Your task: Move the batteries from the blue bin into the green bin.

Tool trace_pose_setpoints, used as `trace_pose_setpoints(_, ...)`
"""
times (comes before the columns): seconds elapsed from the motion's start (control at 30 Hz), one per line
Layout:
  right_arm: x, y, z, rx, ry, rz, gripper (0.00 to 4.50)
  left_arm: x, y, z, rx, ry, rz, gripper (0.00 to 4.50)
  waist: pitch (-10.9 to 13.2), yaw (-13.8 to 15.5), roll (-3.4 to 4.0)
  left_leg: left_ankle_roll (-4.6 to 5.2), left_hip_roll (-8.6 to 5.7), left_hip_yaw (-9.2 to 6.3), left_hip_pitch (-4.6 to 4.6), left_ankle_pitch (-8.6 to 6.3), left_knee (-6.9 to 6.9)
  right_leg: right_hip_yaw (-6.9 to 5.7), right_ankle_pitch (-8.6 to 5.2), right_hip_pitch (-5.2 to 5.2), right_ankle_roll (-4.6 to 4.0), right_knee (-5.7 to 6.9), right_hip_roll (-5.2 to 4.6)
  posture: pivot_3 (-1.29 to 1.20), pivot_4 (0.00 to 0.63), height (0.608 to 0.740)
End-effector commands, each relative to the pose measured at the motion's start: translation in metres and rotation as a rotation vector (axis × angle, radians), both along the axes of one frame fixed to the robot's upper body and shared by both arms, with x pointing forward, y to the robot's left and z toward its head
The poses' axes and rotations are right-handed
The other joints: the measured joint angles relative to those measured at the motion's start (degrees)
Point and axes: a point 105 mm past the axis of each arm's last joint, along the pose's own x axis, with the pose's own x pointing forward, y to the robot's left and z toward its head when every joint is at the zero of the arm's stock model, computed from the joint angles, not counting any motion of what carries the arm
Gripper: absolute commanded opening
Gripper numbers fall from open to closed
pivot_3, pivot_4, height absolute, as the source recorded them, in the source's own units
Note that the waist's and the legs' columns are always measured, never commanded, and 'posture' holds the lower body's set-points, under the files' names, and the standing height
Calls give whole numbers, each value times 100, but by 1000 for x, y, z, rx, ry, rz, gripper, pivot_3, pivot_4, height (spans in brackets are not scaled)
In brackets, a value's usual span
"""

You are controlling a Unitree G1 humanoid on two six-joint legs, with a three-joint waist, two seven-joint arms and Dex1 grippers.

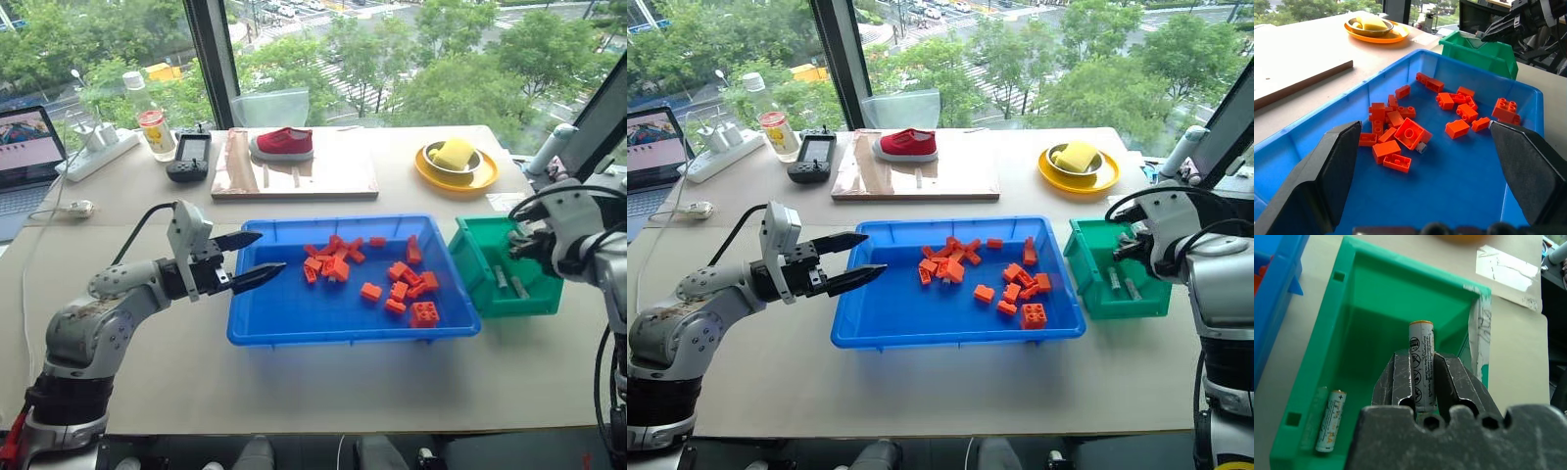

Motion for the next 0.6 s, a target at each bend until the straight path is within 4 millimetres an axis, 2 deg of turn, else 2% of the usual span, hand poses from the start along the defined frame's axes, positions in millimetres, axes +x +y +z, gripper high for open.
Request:
trace_pose_setpoints(0.03,2,67,53,79,-180,278,3905,-1,6,8,16,-37,10,4500,1,-40,2,0,3,0,2,0,-1,0,0,0,0,1,3,0,150,740)
trace_pose_setpoints(0.1,3,100,51,137,-163,404,3905,-1,8,7,24,-32,11,4500,1,-56,1,0,4,-6,1,0,-3,-2,0,0,0,3,5,0,150,740)
trace_pose_setpoints(0.17,3,125,45,167,-128,495,3905,-1,9,6,35,-28,7,4500,-1,-53,-4,0,4,-12,-1,0,-4,-9,0,3,0,0,5,0,150,740)
trace_pose_setpoints(0.27,-4,168,19,176,-24,665,3905,-3,9,5,46,-27,-6,4500,0,16,-7,-1,1,-14,-6,0,-2,-13,0,4,0,-3,1,0,150,740)
trace_pose_setpoints(0.33,-7,187,2,183,30,740,3905,-5,8,6,53,-27,-19,4500,0,28,-7,-2,0,-13,-7,1,-1,-13,0,3,0,-1,0,0,150,740)
trace_pose_setpoints(0.43,-2,198,-15,167,72,769,3905,-14,9,3,99,-12,-71,4500,0,23,-7,-2,0,-14,-8,1,-1,-13,0,2,0,-1,0,0,150,740)
trace_pose_setpoints(0.6,8,208,-24,132,90,802,3905,-29,15,-3,186,29,-145,4500,1,18,-7,-2,2,-13,-4,1,-3,-13,0,0,0,0,3,0,150,740)
